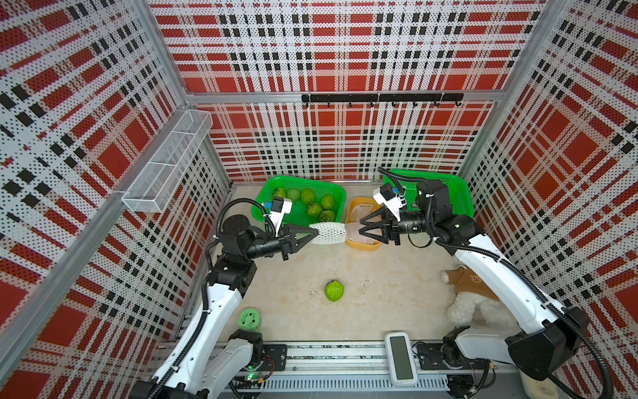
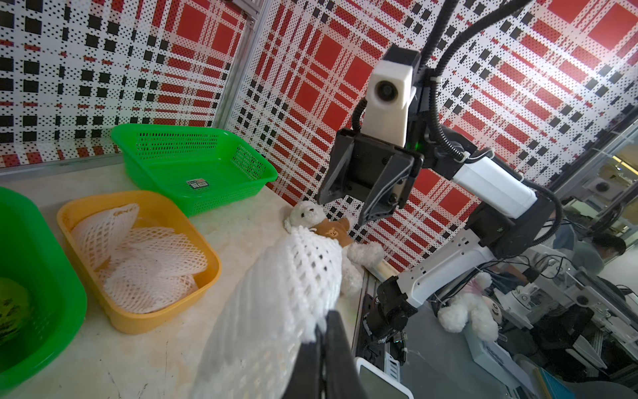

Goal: Sleeve custard apples in foam nets
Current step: Open the foam net.

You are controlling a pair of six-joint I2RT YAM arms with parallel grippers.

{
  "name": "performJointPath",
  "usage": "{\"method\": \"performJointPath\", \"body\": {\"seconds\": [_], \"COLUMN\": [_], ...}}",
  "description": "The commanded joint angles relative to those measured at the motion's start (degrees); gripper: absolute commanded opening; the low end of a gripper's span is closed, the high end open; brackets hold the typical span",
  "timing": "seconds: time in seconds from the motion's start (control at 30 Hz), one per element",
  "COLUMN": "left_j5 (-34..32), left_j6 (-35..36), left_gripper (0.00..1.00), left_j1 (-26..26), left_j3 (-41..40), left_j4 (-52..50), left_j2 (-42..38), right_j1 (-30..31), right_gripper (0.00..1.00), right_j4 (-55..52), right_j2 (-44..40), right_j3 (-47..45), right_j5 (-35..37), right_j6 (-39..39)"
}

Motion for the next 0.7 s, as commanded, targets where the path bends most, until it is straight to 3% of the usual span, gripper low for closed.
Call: {"method": "performJointPath", "body": {"seconds": [0.0, 0.13, 0.67], "left_j5": [3.41, 5.48, 8.19], "left_j6": [-6.3, -12.96, -43.93], "left_gripper": [0.0, 0.0, 0.0], "left_j1": [0.65, 0.64, 0.56], "left_j3": [-1.7, -3.73, -8.61], "left_j4": [10.87, 20.78, 65.21], "left_j2": [-0.89, -0.54, 7.94], "right_j1": [1.1, 2.68, 8.19], "right_gripper": [0.16, 0.01, 0.0], "right_j4": [5.5, 7.34, 10.29], "right_j2": [-0.53, 0.72, 4.45], "right_j3": [-1.63, -1.86, -1.26], "right_j5": [-4.65, -7.1, -11.36], "right_j6": [0.15, 0.03, -2.26]}}
